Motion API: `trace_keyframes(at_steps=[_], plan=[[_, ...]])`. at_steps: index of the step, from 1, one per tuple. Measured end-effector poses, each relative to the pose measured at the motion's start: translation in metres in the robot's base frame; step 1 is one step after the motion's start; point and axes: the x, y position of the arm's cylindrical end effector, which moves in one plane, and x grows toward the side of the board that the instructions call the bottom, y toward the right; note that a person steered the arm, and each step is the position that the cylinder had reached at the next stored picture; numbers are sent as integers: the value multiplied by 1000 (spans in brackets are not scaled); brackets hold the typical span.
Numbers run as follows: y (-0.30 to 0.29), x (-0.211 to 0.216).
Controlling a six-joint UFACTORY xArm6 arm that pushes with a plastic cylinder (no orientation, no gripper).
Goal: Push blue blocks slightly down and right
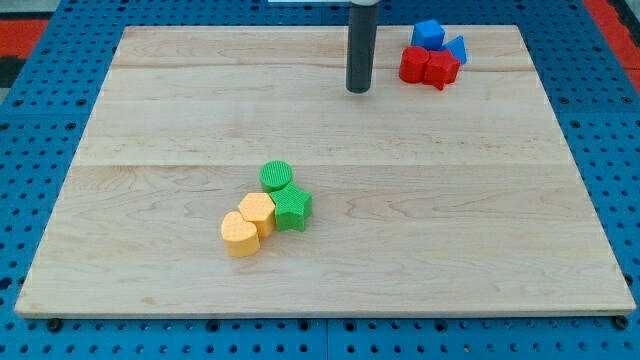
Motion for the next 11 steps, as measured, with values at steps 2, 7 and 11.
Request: trace_keyframes(at_steps=[2, 7, 11], plan=[[-11, 6], [93, -112], [124, -113]])
